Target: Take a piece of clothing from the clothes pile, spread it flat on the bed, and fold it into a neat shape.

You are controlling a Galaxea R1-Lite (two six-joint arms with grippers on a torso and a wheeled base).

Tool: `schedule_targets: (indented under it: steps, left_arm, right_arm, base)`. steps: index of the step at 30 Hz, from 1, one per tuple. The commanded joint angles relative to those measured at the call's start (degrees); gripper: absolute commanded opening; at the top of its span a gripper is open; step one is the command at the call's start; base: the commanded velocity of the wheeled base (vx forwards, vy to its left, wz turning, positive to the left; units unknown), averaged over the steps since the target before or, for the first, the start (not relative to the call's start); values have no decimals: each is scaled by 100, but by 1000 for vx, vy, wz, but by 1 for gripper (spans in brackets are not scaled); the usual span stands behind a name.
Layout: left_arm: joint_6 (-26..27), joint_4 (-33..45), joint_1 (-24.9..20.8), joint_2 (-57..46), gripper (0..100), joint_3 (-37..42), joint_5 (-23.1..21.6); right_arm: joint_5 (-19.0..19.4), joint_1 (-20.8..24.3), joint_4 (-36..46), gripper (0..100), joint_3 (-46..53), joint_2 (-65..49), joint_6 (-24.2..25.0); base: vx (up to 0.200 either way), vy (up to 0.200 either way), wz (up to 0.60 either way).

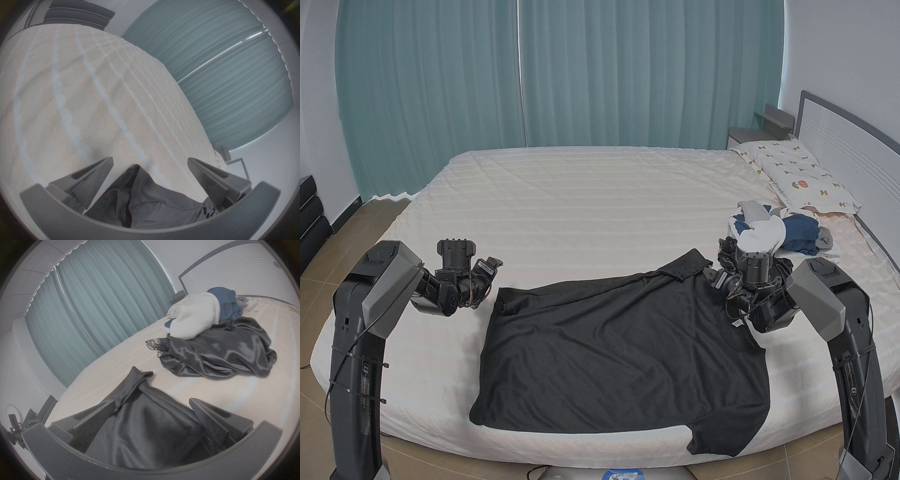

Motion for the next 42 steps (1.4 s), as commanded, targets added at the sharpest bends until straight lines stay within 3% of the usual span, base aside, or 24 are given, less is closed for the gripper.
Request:
schedule_targets:
  steps: [1,18,19,31,42]
  left_arm:
    - [288,-11,-87,108,100,-23,-109]
    - [1009,-11,-315,328,100,-23,-92]
    - [1009,-20,-315,337,0,-41,-83]
    - [701,-20,-227,750,0,-973,822]
    - [595,24,-192,688,0,-832,796]
  right_arm:
    - [128,-177,-391,100,1053,-654,29]
    - [137,-115,-523,100,1167,-681,20]
    - [137,-115,-523,100,1184,-672,20]
    - [137,-115,-523,100,1149,-628,29]
    - [137,-115,-602,100,1193,-610,38]
  base:
    - [0,0,0]
    - [0,0,0]
    - [0,0,0]
    - [0,0,0]
    - [0,0,0]
